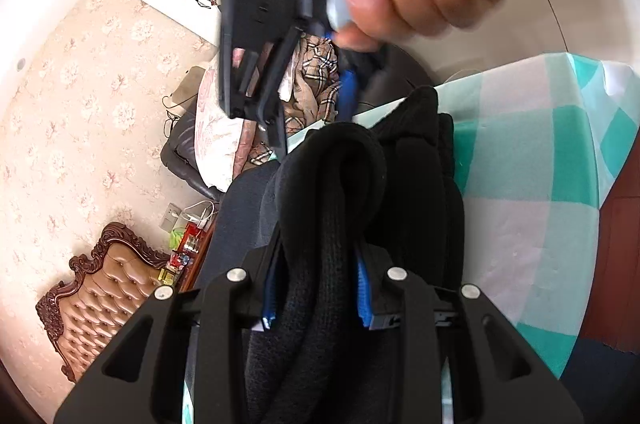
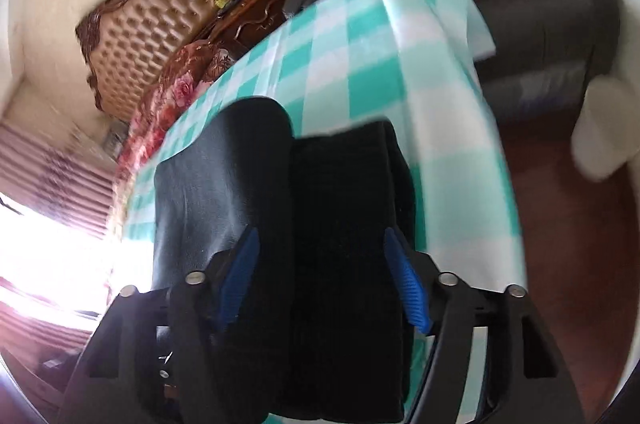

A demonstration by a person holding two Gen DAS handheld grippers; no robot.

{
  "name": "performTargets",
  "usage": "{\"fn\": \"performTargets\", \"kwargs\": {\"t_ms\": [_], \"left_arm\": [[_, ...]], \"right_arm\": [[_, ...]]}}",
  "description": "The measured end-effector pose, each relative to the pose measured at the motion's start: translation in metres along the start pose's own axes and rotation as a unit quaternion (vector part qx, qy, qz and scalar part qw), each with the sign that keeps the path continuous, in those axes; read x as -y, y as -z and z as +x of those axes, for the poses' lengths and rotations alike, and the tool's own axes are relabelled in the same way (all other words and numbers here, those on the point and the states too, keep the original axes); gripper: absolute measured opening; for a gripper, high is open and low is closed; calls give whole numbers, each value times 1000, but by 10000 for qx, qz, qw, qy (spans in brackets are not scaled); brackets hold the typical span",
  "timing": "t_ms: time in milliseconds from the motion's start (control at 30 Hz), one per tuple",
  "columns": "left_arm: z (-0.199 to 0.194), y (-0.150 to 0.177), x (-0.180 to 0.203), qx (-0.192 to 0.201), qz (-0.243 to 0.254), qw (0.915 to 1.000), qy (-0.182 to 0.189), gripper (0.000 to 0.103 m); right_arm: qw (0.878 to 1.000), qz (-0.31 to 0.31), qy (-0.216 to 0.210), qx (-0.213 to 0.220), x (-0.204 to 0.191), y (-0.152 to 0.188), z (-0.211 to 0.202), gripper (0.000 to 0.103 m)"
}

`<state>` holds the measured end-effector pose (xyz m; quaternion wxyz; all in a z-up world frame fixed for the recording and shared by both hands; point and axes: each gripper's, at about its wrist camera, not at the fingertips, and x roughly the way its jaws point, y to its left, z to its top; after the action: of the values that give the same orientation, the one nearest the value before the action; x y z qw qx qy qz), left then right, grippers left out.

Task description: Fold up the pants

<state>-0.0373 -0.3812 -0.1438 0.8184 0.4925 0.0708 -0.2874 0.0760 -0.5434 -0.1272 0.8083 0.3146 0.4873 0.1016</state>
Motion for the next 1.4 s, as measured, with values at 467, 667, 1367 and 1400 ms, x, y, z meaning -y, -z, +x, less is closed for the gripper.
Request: {"fn": "performTargets", "kwargs": {"t_ms": [467, 667, 1367, 1400], "left_arm": [[3, -26, 11, 615, 128, 9963, -586, 26], [4, -3, 53, 948, 1255, 9864, -467, 26], [-32, 0, -78, 817, -2109, 9229, 3116, 50], [-28, 5, -104, 713, -2719, 9062, 3160, 50]], "right_arm": [[9713, 1512, -1834, -91, 61, 8, 14, 61], [9684, 1526, -1960, 201, 68, 10, -5, 65], [9830, -339, 1512, 988, -62, 23, -58, 84], [9818, -462, 1657, 802, -69, 27, -48, 84]]}}
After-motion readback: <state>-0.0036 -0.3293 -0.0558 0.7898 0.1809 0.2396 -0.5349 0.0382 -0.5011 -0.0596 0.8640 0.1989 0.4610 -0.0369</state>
